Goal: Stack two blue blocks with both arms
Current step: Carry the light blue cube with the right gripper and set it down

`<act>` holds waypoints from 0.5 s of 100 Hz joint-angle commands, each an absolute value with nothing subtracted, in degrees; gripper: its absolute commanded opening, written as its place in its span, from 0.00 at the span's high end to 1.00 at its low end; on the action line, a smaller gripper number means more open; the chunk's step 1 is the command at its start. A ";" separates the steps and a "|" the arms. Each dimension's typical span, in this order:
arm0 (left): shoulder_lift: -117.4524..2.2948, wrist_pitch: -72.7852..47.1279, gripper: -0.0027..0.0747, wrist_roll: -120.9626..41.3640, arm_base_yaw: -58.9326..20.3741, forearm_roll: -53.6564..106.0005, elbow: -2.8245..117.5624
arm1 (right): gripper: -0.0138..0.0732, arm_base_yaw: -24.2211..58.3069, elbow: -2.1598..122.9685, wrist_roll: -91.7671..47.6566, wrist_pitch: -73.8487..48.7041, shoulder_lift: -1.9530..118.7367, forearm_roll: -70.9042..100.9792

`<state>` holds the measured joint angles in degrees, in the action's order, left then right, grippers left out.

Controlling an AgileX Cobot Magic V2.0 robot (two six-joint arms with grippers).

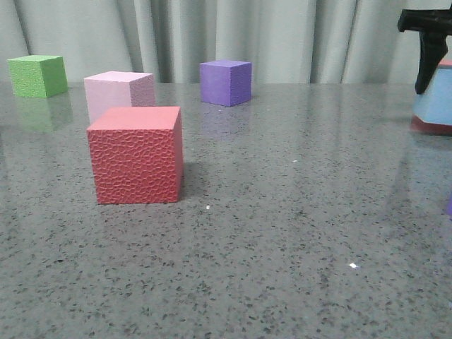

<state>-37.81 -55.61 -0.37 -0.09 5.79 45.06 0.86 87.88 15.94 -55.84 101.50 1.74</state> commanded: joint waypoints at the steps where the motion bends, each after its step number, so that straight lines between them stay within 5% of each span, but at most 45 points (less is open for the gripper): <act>1: -38.18 -52.49 0.16 0.00 0.00 6.66 46.84 | 0.46 2.05 92.74 14.65 -57.39 98.72 1.36; 50: -38.18 -52.49 0.16 0.00 0.00 6.66 46.84 | 0.46 16.56 101.78 15.11 -57.63 98.98 3.43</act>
